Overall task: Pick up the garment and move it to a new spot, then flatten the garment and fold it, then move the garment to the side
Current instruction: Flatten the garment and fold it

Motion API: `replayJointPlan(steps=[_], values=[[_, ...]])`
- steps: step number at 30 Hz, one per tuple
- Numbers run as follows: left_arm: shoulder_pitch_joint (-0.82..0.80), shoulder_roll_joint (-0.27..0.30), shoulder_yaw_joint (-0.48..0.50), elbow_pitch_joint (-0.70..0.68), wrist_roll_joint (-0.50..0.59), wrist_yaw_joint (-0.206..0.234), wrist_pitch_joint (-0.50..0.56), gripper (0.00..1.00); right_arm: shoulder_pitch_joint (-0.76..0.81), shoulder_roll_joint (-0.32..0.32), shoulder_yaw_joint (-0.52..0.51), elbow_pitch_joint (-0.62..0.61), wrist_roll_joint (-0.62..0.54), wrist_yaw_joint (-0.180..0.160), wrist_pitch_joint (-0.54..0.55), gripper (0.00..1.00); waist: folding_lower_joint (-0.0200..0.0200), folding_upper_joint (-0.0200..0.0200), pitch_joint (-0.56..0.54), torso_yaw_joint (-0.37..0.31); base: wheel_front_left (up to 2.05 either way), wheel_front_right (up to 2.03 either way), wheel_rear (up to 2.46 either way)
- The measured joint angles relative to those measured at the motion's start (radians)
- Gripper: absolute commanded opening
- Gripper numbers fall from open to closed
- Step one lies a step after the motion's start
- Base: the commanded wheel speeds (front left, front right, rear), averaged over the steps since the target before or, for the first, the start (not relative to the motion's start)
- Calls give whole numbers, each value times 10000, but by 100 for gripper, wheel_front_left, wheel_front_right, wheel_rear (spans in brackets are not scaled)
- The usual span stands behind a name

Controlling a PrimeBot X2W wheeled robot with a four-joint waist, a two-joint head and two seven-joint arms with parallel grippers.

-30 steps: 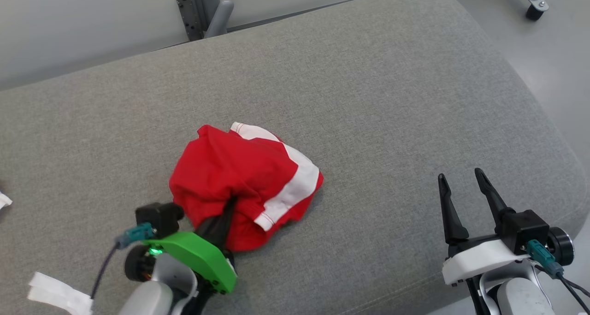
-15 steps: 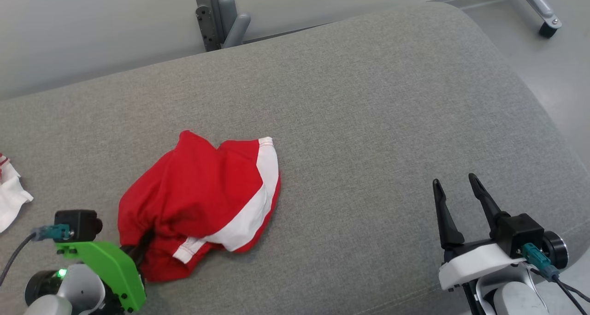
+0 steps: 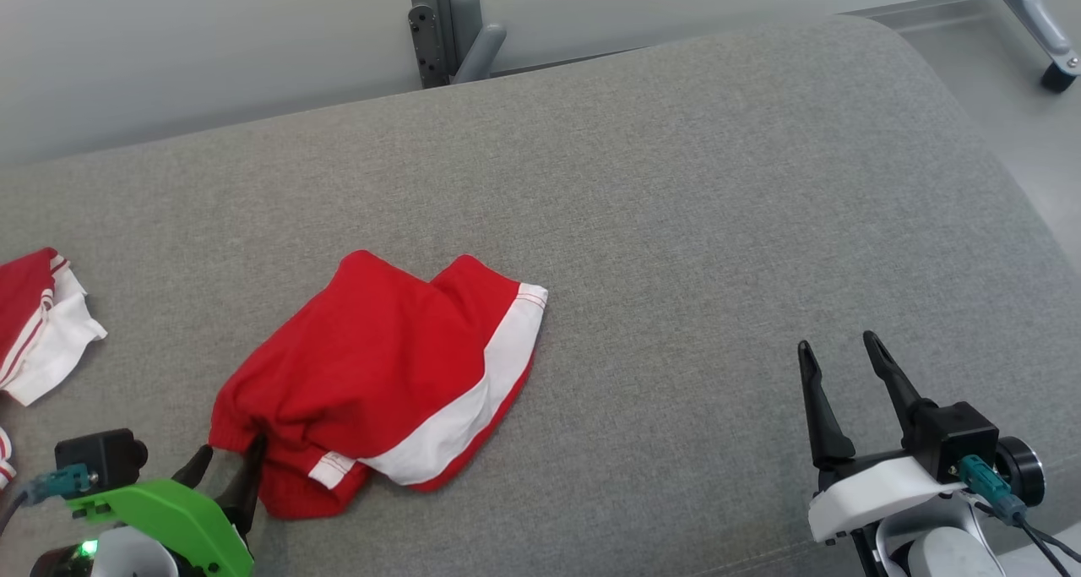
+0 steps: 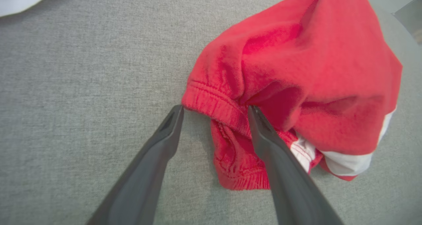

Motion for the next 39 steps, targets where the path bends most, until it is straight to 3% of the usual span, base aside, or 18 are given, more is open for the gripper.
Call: replayJointPlan(steps=[5, 13, 18, 26, 27, 28, 34, 39], values=[[795, -123, 161, -715, 109, 399, -541, 100, 193, -2, -94, -25, -107, 0, 0, 100, 0, 1, -140, 179, 0, 0, 0], [1667, -970, -102, -1726, -347, 407, -857, 100, 228, 0, 19, -23, -209, 0, 0, 100, 0, 0, -215, 423, 0, 0, 0], [1443, -1636, -504, -1319, -644, 127, -851, 100, 174, -2, 21, -50, -261, 0, 0, 100, 0, 0, -47, 472, 0, 0, 0], [491, -1814, -531, 291, -188, 12, -1453, 100, 14, -2, 54, -48, -299, 0, 0, 100, 0, 0, 210, 380, 0, 0, 0], [433, -1829, -541, 393, -224, -119, -1467, 78, 14, 0, 59, -48, -297, 0, 0, 100, 0, 0, 229, 356, 0, 0, 0], [382, -1833, -589, 447, -230, -261, -1486, 0, 14, 0, 59, -46, -295, 0, 0, 100, 0, 0, 250, 336, 0, 0, 0], [394, -1425, -886, 395, -12, -614, -1567, 0, 93, 0, -52, 8, -265, 0, 0, 100, 0, 0, 246, 353, 0, 0, 0], [1015, -991, -1225, -648, 328, -790, -1726, 0, 133, 4, -27, 59, -226, 0, 0, 100, 0, 0, 171, 479, 0, 0, 0]])
